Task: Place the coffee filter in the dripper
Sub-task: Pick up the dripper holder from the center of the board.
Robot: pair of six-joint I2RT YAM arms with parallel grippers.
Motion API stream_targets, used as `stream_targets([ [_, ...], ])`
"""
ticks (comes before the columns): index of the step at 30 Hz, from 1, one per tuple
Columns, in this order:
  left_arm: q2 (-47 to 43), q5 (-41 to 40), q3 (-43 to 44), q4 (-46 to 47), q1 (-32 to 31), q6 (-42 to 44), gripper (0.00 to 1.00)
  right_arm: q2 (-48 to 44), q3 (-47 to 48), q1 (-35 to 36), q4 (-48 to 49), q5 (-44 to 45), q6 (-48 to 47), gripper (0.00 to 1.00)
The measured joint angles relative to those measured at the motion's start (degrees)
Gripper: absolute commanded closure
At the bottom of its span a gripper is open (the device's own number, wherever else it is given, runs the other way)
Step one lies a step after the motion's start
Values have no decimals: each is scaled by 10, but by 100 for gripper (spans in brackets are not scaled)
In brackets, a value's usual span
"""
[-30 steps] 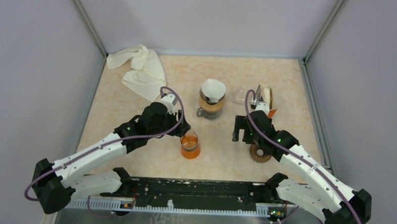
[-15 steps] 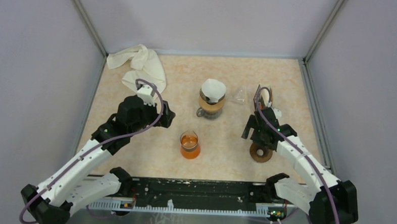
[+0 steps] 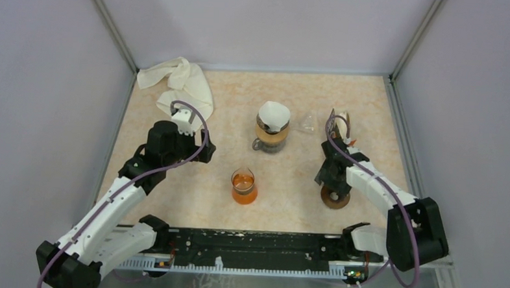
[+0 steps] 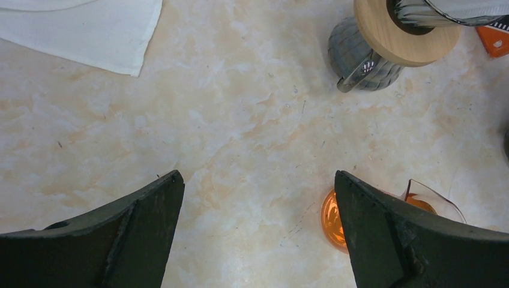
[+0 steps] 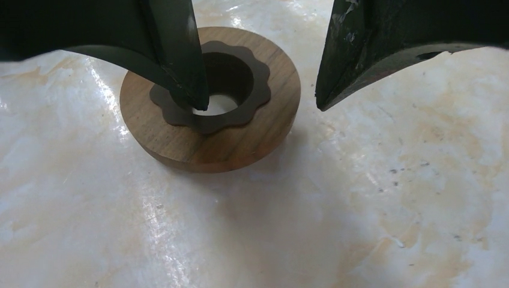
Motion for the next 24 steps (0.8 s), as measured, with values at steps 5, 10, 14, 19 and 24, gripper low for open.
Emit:
stream_targets([
  [5, -1, 0, -2, 1, 6, 12, 0, 55, 0, 0, 0, 9, 16, 50],
  [10, -4, 0, -3, 1, 18, 15, 1, 80, 10, 0, 2, 7, 24, 73],
  [14, -7, 0, -4, 2, 23, 15, 1, 80, 13, 0, -4, 8, 23, 81],
  [19, -9, 0, -5, 2, 27, 15, 1, 64, 13, 0, -12, 12, 14, 85],
  [24, -9, 2, -5, 2, 30, 15, 1, 31, 27, 8, -33, 26, -3, 86],
])
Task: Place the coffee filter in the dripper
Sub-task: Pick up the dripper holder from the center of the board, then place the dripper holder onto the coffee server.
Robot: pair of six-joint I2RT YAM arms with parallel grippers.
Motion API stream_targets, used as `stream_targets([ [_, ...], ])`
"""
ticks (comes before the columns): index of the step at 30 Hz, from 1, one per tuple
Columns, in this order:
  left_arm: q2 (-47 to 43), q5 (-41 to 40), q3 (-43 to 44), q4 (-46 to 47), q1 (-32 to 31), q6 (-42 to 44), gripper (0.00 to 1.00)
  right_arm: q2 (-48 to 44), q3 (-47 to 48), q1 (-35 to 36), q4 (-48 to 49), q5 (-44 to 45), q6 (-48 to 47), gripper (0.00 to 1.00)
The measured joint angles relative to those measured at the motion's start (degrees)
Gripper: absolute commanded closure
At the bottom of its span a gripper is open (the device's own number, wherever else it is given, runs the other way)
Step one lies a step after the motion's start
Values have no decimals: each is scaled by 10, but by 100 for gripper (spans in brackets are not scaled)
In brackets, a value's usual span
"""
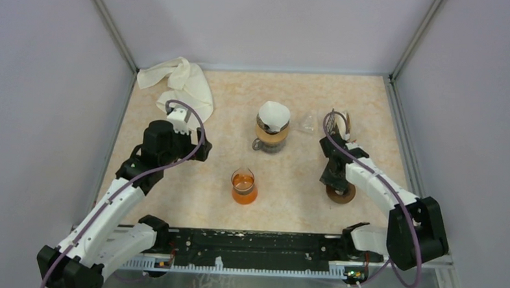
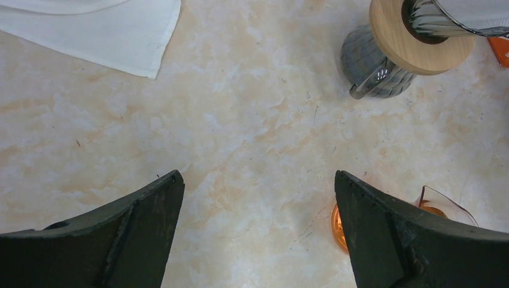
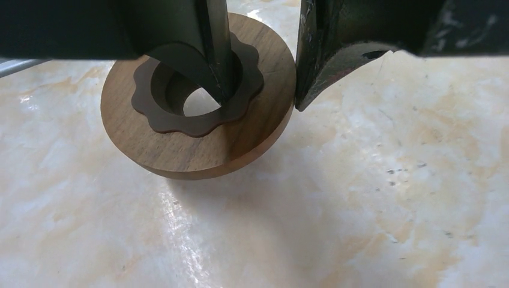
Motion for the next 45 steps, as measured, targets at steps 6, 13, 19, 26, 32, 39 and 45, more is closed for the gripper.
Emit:
stream_targets([
  [6, -4, 0, -2, 1, 6, -1, 1, -17, 54, 63, -27, 23, -21, 88],
  [13, -15, -7, -10, 2, 18, -10, 1, -21, 120, 134, -35, 27, -70, 90],
  [19, -24, -14, -12, 2, 28, -22, 1, -22, 166, 185, -37, 15, -129, 89],
  [26, -27, -29, -15, 2, 43, -33, 1, 6, 259, 252, -38, -11, -210, 87],
  [32, -29, -37, -17, 2, 57, -40, 1, 50, 317, 297, -40, -43, -266, 86],
  [39, -26, -53, -17, 0, 80, -47, 1, 116, 381, 359, -48, -62, -311, 86],
  [45, -26, -53, -17, -2, 112, -52, 1, 171, 429, 409, -54, -79, -334, 85],
])
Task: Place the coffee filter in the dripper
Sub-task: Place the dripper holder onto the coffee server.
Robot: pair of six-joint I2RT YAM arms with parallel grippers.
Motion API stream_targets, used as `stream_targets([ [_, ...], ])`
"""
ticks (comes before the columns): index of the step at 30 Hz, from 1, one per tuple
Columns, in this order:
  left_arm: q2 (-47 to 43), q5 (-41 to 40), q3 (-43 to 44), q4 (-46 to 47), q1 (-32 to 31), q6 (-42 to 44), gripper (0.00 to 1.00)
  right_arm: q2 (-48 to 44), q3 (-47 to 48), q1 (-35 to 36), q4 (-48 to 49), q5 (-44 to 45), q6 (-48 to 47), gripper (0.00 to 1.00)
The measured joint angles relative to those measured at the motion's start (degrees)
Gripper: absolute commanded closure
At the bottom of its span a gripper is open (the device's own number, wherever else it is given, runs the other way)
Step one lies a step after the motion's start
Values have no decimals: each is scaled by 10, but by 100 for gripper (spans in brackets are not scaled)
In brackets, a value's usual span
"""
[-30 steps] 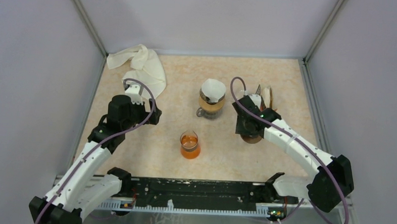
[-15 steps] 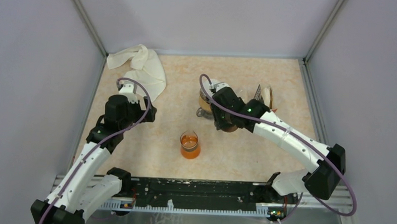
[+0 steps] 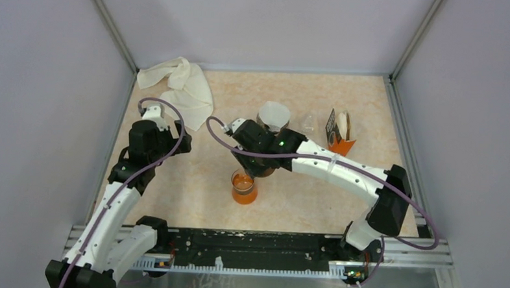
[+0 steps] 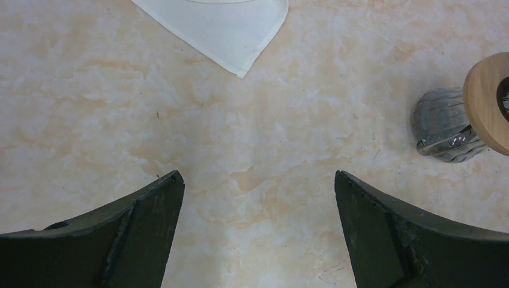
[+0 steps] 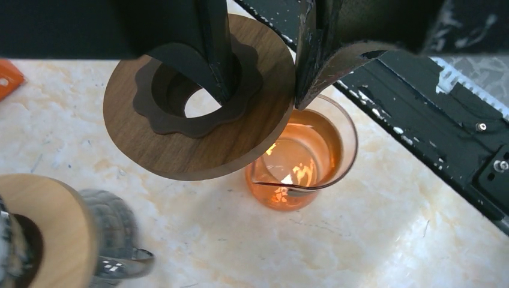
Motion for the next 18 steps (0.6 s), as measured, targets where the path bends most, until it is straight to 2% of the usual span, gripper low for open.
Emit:
stream_targets([
  [8, 0, 17, 0, 0, 19, -2, 1, 57, 30, 51, -4, -22, -16, 85],
  [18, 2, 40, 0, 2, 33, -2, 1, 106, 52, 69, -6, -29, -25, 82],
])
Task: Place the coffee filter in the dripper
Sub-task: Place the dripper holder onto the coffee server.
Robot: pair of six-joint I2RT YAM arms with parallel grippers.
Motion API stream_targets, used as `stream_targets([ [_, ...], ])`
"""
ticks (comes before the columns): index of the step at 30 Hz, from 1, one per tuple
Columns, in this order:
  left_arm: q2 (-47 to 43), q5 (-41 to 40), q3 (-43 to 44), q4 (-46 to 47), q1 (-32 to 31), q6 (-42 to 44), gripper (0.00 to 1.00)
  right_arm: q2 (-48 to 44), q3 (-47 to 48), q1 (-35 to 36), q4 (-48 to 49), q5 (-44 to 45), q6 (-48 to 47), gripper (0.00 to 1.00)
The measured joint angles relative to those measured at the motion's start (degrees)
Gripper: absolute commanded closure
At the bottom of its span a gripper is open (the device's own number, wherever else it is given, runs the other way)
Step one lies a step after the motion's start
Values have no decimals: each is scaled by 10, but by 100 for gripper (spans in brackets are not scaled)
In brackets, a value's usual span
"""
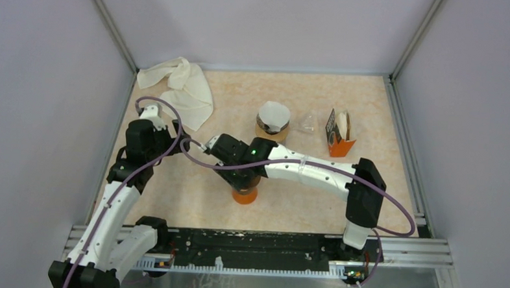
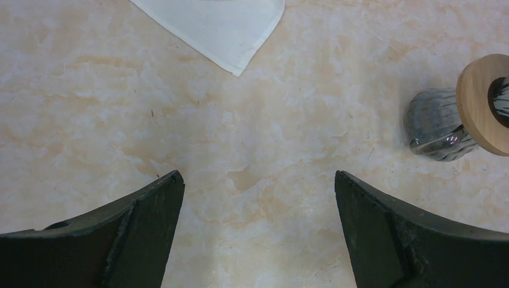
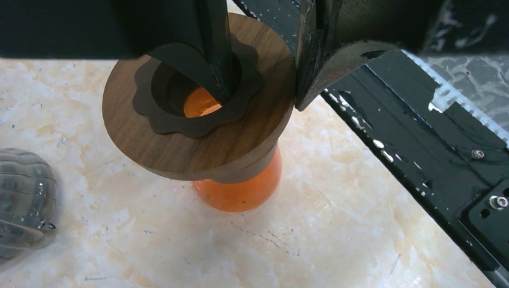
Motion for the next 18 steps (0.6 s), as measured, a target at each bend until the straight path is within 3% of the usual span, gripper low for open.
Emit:
stream_targets([
  [18, 1, 21, -2, 3, 5, 0, 0, 27, 23, 33, -19, 22, 1, 66],
])
